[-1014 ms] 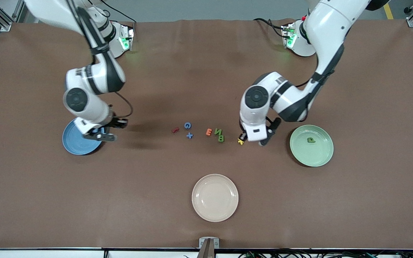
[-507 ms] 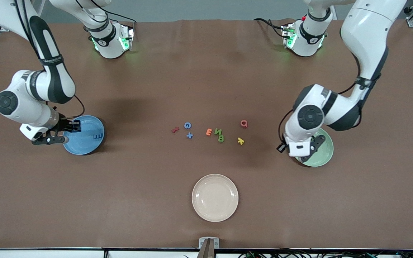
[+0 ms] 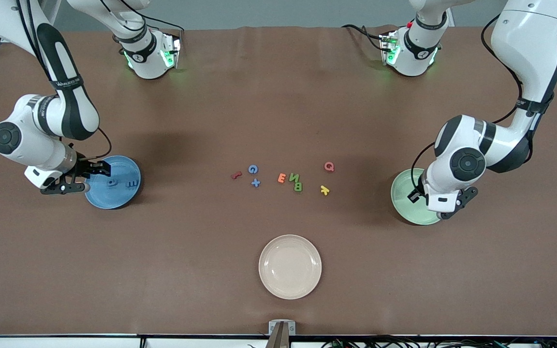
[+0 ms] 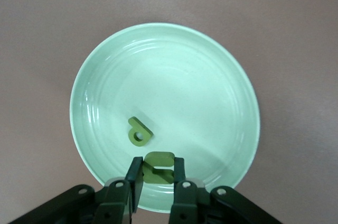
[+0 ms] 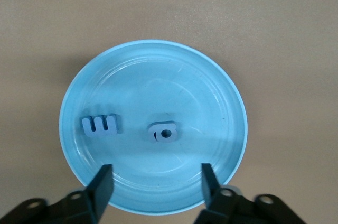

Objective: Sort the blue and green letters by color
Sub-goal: 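Drop the letters onto the green and blue plates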

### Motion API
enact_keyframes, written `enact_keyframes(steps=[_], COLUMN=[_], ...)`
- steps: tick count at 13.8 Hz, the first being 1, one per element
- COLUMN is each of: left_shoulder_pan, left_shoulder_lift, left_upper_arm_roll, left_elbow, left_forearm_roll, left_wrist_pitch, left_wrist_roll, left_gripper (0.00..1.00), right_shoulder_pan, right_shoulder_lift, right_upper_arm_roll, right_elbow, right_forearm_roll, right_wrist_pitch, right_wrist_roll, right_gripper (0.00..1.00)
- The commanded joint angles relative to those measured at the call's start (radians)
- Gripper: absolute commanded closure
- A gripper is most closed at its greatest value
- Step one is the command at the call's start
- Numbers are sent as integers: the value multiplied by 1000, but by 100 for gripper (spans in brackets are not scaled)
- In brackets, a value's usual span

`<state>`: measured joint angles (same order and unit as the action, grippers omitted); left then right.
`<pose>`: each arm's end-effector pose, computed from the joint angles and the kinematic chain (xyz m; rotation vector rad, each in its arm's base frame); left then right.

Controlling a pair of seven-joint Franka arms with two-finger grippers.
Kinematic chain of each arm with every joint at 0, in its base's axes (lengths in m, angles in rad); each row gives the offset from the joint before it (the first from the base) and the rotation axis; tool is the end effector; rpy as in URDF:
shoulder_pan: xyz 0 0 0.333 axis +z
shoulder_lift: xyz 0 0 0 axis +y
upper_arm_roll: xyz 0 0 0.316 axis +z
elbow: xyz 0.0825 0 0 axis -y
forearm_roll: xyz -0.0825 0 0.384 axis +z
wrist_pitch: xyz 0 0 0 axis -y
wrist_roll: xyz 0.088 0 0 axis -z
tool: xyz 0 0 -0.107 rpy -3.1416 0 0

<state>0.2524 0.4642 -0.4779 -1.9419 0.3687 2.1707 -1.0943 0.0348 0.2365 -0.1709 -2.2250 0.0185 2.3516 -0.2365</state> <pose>0.5905 -0.1110 0.2527 -2.8207 -0.9639 0.1242 0.5309 -0.0729 0.2600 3.1263 0.1396 -0.1715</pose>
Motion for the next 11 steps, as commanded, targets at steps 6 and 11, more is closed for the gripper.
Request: enact_keyframes(steps=[6, 11], left_shoulder_pan=[54, 53], left_shoulder_lift=[40, 28], left_upper_arm_roll=[-8, -8], left_elbow=[-26, -23], left_forearm_roll=[12, 12], left_wrist_pitch=[64, 54], left_wrist_roll=[109, 111], left_gripper=[84, 0], right_shoulder_pan=[213, 541], right_shoulder_lift=[-77, -25], right_upper_arm_roll=[21, 19], right_elbow=[-8, 108], right_forearm_roll=[57, 58], right_wrist_pitch=[-100, -84], right_wrist_roll=[332, 819], right_gripper=[0, 0])
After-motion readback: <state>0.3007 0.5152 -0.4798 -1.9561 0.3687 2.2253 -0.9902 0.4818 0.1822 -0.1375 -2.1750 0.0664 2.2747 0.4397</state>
